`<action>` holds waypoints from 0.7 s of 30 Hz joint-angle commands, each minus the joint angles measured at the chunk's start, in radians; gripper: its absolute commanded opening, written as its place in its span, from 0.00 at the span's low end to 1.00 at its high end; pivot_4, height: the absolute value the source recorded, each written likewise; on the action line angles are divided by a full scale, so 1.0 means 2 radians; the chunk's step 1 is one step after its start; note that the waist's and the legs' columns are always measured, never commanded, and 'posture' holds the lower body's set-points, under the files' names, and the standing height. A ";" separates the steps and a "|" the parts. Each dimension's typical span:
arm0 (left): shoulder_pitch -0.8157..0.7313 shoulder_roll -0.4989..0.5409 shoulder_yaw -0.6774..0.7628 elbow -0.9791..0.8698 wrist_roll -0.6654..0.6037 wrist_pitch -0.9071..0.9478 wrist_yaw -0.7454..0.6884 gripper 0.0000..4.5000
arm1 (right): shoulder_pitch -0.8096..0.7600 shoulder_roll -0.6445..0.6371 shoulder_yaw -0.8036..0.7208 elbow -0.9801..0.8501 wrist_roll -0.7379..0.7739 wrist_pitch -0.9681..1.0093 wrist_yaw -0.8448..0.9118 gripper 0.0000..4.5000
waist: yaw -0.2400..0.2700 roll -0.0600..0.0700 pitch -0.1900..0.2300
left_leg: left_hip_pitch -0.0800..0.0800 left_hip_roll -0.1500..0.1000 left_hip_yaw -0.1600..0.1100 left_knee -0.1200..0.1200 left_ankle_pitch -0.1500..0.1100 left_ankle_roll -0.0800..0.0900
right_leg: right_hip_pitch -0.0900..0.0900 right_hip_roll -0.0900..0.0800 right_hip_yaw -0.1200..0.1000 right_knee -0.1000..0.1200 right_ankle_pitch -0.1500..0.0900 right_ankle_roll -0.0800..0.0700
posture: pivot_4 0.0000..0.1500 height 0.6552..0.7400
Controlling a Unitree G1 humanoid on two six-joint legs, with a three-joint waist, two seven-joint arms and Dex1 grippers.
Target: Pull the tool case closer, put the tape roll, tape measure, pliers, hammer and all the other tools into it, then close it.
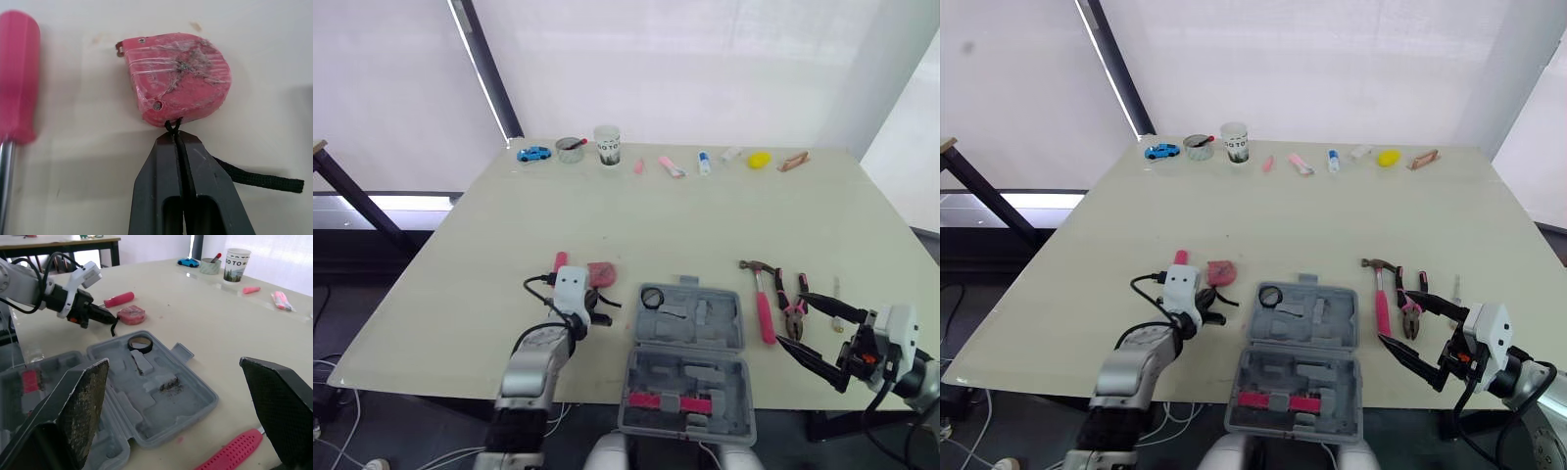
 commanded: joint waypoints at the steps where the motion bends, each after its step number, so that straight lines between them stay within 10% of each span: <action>1: 0.030 0.031 -0.013 -0.060 -0.014 0.016 -0.041 0.01 | 0.003 -0.008 -0.001 -0.022 0.024 0.012 0.015 1.00 | 0.001 0.000 0.000 | 0.000 0.000 0.000 0.000 0.000 0.000 | 0.000 0.000 0.000 0.000 -0.001 -0.002 | 1.00 1.00; 21: 0.183 0.165 0.042 -0.170 -0.112 0.057 -0.172 0.01 | 0.014 -0.028 0.009 -0.025 0.039 0.046 0.064 1.00 | 0.002 0.000 0.000 | 0.000 0.002 0.000 0.000 0.000 0.000 | -0.001 -0.001 0.000 0.000 -0.001 -0.002 | 1.00 1.00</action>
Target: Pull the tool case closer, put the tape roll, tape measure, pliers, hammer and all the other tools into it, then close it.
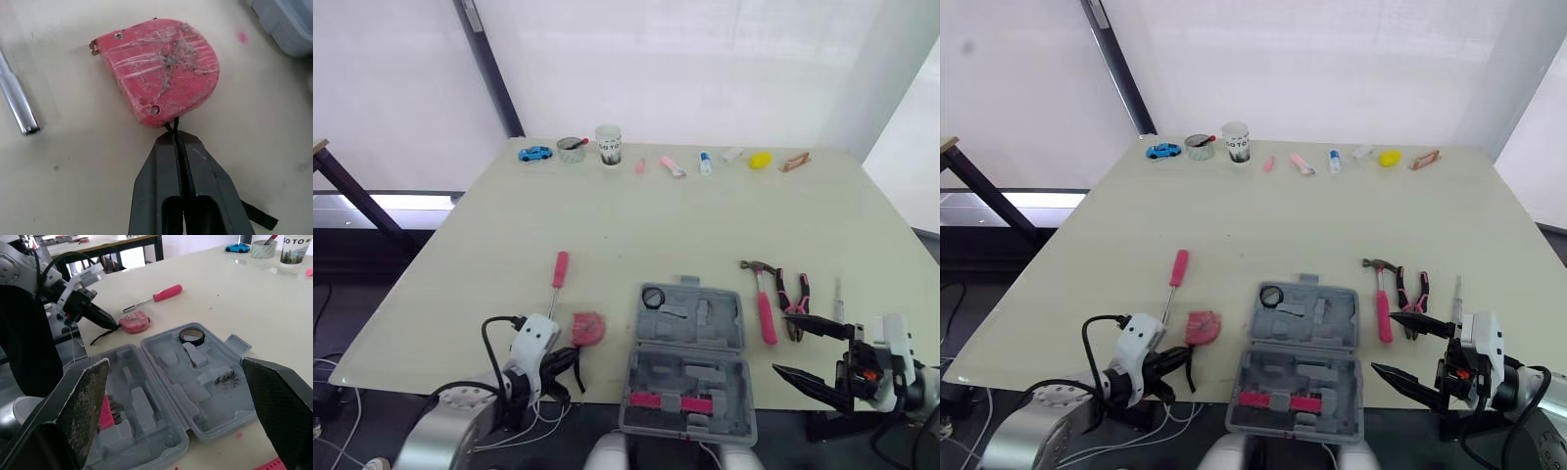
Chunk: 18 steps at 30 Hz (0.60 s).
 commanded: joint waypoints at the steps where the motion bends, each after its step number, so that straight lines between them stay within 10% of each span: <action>1: 0.002 0.003 0.012 -0.022 -0.023 0.013 -0.009 0.01 | -0.004 0.001 0.001 -0.009 0.002 -0.005 0.005 1.00 | 0.000 0.000 0.000 | 0.000 0.000 0.000 0.000 0.000 0.000 | 0.000 0.000 0.000 0.000 0.000 0.000 | 1.00 1.00; 5: 0.005 0.006 0.012 -0.032 -0.041 0.027 -0.014 0.07 | -0.005 0.005 0.004 -0.008 0.000 -0.009 0.002 1.00 | 0.000 0.000 0.000 | 0.000 0.000 0.000 0.000 0.000 0.000 | 0.000 0.000 0.000 0.000 0.000 0.000 | 1.00 1.00; 15: 0.052 0.054 0.027 -0.060 -0.051 0.018 -0.045 0.99 | -0.001 0.012 0.003 -0.002 -0.010 -0.021 0.001 1.00 | 0.000 0.000 0.000 | 0.000 0.000 0.000 0.000 0.000 0.000 | 0.000 0.000 0.000 0.000 0.000 0.000 | 1.00 1.00; 18: 0.074 0.071 0.043 -0.063 -0.049 -0.019 -0.071 0.99 | -0.002 0.013 0.002 0.001 -0.013 -0.026 0.000 1.00 | 0.000 0.000 0.000 | 0.000 0.001 0.001 -0.001 0.000 0.000 | -0.001 0.000 0.000 0.000 0.000 0.000 | 1.00 1.00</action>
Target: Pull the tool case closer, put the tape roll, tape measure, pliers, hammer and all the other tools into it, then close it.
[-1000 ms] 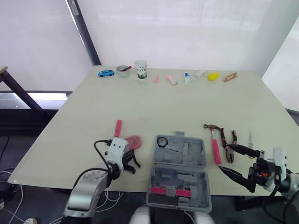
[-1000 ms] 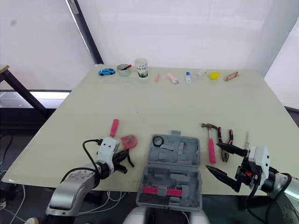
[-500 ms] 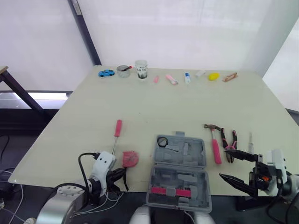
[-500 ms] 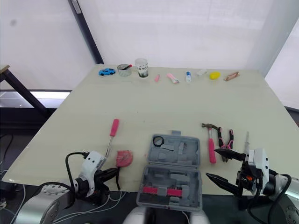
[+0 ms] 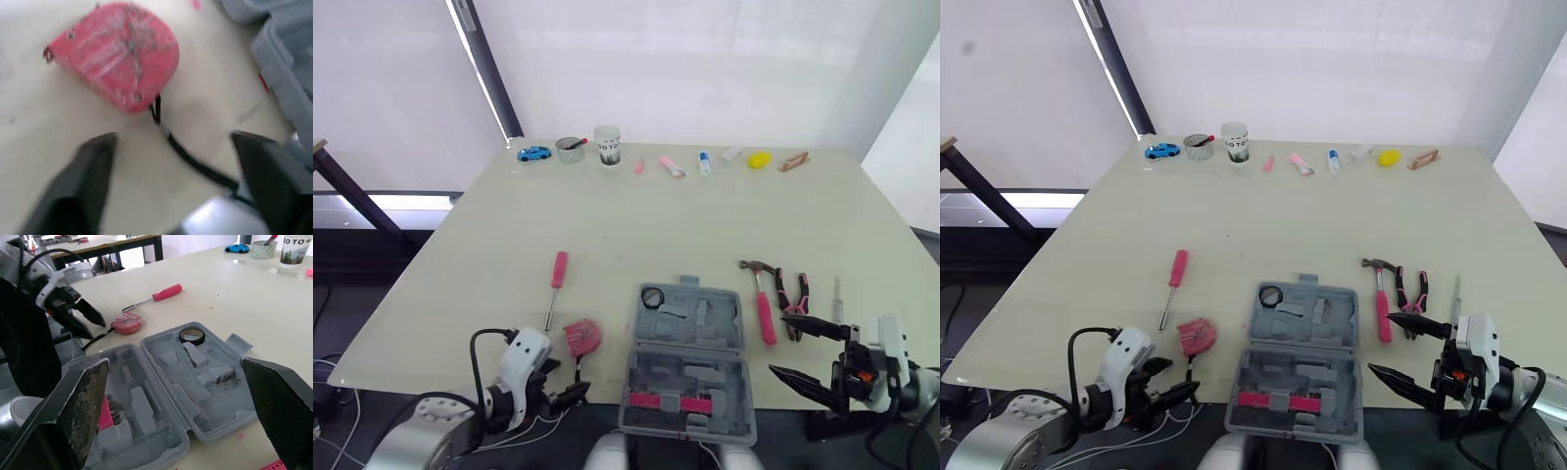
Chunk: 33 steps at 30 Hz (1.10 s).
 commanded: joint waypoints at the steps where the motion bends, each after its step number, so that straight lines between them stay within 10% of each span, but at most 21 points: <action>1: 0.017 0.014 0.025 -0.016 -0.005 -0.046 -0.031 0.99 | -0.001 0.001 -0.008 -0.003 -0.001 -0.013 0.002 1.00 | 0.000 0.000 0.000 | 0.000 0.000 0.000 0.000 0.000 0.000 | 0.000 0.000 0.000 0.000 0.000 0.000 | 1.00 1.00; 33: -0.212 0.011 -0.131 0.275 0.136 -0.290 -0.149 0.99 | 0.002 0.006 -0.011 -0.023 -0.006 -0.015 -0.025 1.00 | 0.000 0.000 0.000 | 0.000 -0.002 0.004 -0.001 0.000 0.000 | 0.000 0.000 0.000 0.000 0.000 0.000 | 1.00 1.00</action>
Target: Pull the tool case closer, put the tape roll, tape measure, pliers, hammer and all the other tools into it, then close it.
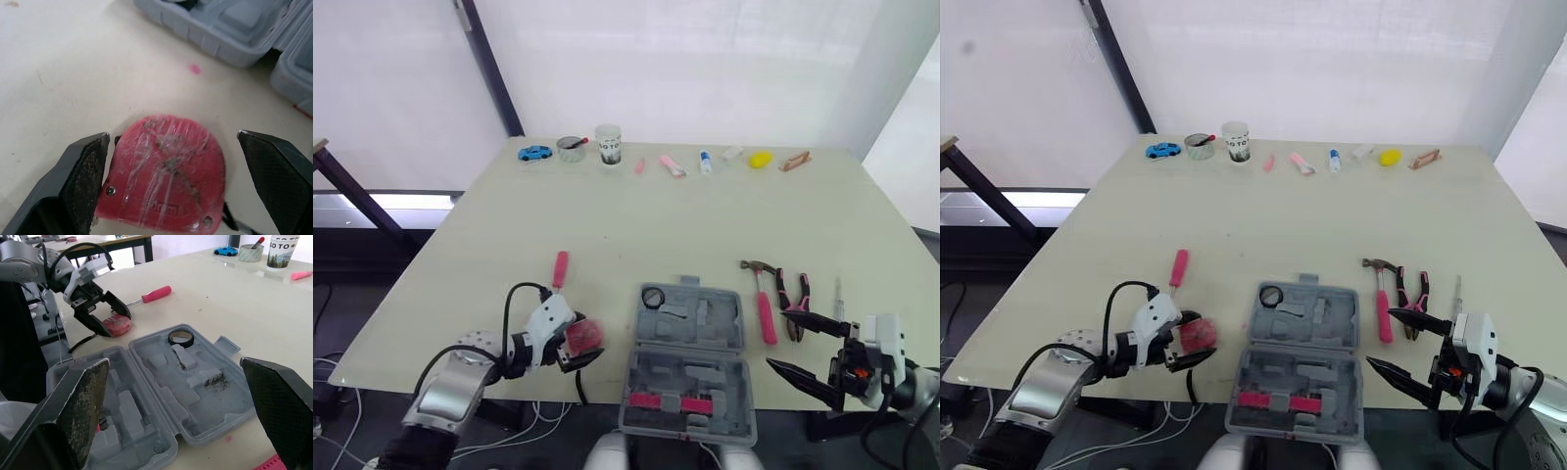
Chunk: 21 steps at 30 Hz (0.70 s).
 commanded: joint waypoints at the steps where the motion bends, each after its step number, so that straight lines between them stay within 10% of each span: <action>1: -0.003 0.009 -0.012 0.008 0.014 -0.015 -0.016 0.99 | 0.005 -0.001 -0.014 -0.017 0.005 -0.011 0.000 1.00 | 0.000 0.000 0.000 | 0.000 0.000 0.000 0.000 0.000 0.000 | 0.000 0.000 0.000 0.000 0.000 0.000 | 1.00 1.00; 17: 0.009 -0.004 -0.006 0.065 0.032 -0.083 -0.007 0.99 | 0.002 -0.006 -0.013 -0.021 0.007 -0.007 -0.007 1.00 | 0.000 0.000 0.000 | 0.001 0.000 0.000 0.000 0.000 0.000 | 0.000 0.000 0.000 0.000 0.000 0.000 | 1.00 1.00; 21: 0.009 -0.008 -0.002 0.070 0.029 -0.095 -0.006 0.75 | -0.001 -0.007 -0.013 -0.020 0.008 -0.006 -0.006 1.00 | 0.000 0.000 0.000 | 0.001 0.000 0.000 0.000 0.000 0.000 | 0.000 0.000 0.000 0.000 0.000 0.000 | 1.00 1.00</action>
